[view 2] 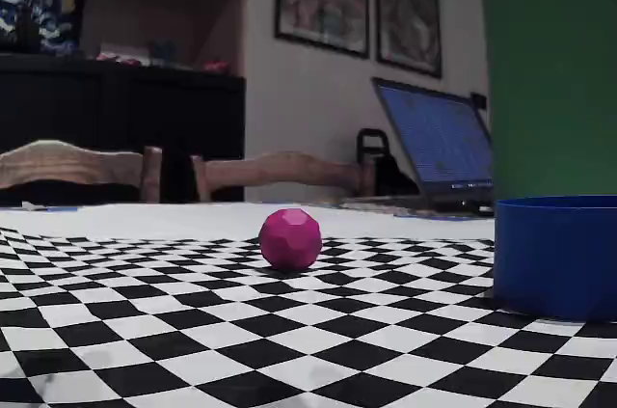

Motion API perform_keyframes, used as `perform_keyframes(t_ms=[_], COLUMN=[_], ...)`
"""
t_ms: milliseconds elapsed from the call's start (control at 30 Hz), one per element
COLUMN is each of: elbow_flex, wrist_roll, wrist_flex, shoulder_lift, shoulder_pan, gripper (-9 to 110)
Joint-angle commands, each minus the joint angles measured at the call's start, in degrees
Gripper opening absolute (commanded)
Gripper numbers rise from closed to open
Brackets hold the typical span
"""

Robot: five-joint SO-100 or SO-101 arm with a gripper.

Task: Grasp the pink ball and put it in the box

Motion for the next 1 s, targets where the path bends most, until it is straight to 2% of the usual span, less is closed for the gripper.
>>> perform_keyframes(t_ms=[0,967], elbow_flex=[0.44,-2.37], wrist_roll=[0.26,2.37], wrist_flex=[0.0,-3.96], shoulder_lift=[-0.35,-10.81], shoulder_pan=[0.62,0.88], gripper=[29,29])
